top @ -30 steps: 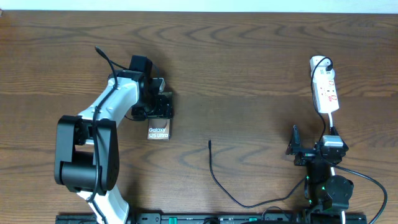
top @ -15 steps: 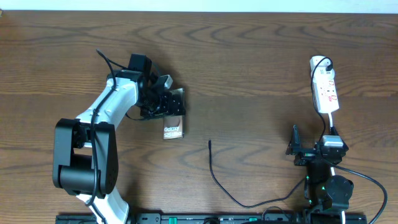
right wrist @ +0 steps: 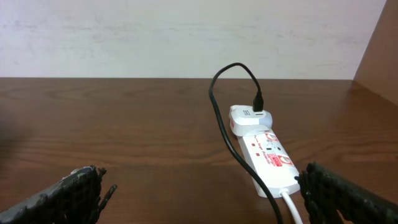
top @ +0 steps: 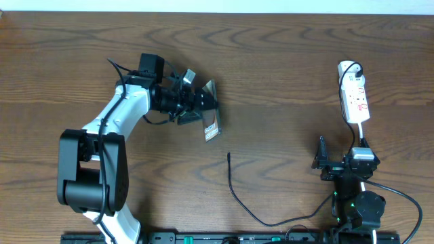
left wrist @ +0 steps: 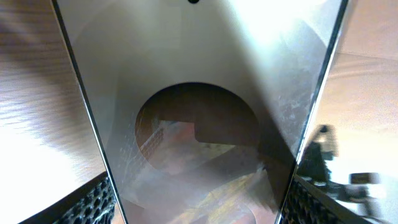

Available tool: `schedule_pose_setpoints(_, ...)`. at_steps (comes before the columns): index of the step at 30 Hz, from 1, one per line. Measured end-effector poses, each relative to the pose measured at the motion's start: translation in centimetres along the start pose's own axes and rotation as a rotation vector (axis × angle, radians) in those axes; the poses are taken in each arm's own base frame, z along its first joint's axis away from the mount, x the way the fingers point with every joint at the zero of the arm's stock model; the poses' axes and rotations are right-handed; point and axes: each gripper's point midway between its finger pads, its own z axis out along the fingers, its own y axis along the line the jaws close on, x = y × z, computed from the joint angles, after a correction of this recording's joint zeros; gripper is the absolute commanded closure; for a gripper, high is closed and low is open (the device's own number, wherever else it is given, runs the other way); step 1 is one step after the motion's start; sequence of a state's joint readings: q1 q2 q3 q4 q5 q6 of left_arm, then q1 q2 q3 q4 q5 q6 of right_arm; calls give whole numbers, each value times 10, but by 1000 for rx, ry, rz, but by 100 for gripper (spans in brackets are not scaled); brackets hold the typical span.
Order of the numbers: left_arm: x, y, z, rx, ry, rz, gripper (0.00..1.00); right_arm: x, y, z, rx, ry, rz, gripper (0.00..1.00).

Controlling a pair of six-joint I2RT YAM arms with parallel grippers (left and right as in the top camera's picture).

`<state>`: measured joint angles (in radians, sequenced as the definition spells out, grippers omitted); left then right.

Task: Plug charger to phone and switch on socket
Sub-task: 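Lift the phone with the left gripper and raise it upright, then hold the phone upright with the left gripper above the table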

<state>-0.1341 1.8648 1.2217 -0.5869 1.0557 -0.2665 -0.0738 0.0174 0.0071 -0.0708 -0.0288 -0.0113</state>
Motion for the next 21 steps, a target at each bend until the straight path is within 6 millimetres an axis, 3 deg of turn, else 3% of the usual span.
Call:
schedule_pose_setpoints(6, -4, -24, -9, 154, 17, -116, 93, 0, 0, 0, 0, 0, 0, 1)
schedule_pose_setpoints(16, -3, -35, -20, 243, 68, -392, 93, 0, 0, 0, 0, 0, 0, 1)
schedule_pose_setpoints(21, -4, -48, -24, 306, 104, -441, 93, 0, 0, 0, 0, 0, 0, 1)
